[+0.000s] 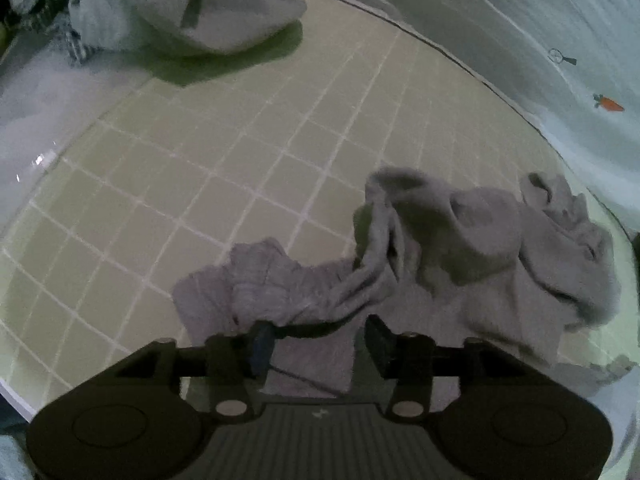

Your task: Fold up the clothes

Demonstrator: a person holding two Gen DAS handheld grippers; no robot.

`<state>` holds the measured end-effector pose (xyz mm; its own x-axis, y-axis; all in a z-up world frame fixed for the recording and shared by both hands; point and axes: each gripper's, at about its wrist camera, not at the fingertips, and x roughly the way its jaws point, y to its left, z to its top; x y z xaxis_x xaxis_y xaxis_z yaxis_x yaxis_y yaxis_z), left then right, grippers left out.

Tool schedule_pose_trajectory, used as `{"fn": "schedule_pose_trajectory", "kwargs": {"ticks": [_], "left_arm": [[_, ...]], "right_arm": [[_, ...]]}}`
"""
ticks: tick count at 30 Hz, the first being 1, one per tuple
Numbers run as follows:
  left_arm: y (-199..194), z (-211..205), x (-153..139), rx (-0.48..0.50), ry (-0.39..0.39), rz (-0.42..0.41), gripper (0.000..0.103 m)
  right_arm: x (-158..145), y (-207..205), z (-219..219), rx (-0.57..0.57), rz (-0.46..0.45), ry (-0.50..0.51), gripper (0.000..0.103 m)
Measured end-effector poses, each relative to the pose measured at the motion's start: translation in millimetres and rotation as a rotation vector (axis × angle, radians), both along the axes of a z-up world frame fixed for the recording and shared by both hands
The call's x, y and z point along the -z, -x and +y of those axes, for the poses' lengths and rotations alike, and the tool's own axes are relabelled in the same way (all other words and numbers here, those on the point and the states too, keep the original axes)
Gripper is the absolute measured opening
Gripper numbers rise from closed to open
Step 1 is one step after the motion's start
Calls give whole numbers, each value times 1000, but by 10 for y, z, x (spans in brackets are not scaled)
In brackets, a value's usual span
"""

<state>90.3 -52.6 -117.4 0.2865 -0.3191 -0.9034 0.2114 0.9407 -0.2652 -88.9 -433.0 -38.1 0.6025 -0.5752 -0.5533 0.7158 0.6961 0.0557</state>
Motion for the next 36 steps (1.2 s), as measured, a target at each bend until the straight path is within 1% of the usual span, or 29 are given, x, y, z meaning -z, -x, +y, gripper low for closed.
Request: {"fn": "schedule_pose_trajectory", "kwargs": {"ticks": [2,3,4,6,8,12,13,15,16,18,20,23,26,29,30,31,32,33,34,36], "left_arm": [[-45,-74,3,14,-8,-11,64],[-70,-128,-1,22,-14,-16,67],[-99,-182,4,30,-22,-22,69],[-133,-253,46,31,-47,-26,69],[-147,-291,82,30,-88,-26,69],[-92,-275,97,37,-126,-55,68],[-82,-256,100,38,-133,-60,67],[-84,-237,107,35,-140,-70,64],[-77,-212,99,29,-144,-77,60],[-102,-147,111,14,-150,-89,58],[-104,-57,117,-6,-164,-98,56],[-107,89,115,-59,-183,-95,55],[-94,215,102,-119,-195,-85,56],[-111,259,52,-168,-183,-47,56],[-110,256,13,-186,-179,-34,60],[-100,239,-34,-202,-175,-34,67],[-88,218,-84,-217,-172,-39,72],[-72,187,-134,-230,-167,-53,81],[-60,151,-188,-244,-162,-75,85],[-65,64,-277,-271,-151,-108,90]], "right_arm": [[93,134,-68,21,-7,-74,70],[139,201,-101,31,-10,-111,74],[180,231,-92,40,-1,-125,78],[242,297,-94,55,24,-144,79],[291,342,-74,52,48,-158,79],[428,433,-6,40,51,-207,82],[446,450,-14,38,50,-221,84],[496,484,-64,30,11,-274,89],[516,528,-89,23,-28,-310,93],[552,605,-137,13,-109,-378,102],[586,668,-184,10,-192,-439,103],[579,686,-185,4,-198,-421,103],[574,716,-191,-10,-170,-403,103],[569,747,-198,-25,-142,-386,103],[568,772,-218,-38,-124,-380,103],[566,796,-239,-50,-105,-375,103],[558,817,-283,-51,-87,-360,103],[551,838,-327,-51,-68,-345,103],[554,853,-388,-44,-66,-343,103],[585,870,-535,-32,-68,-354,103]]}}
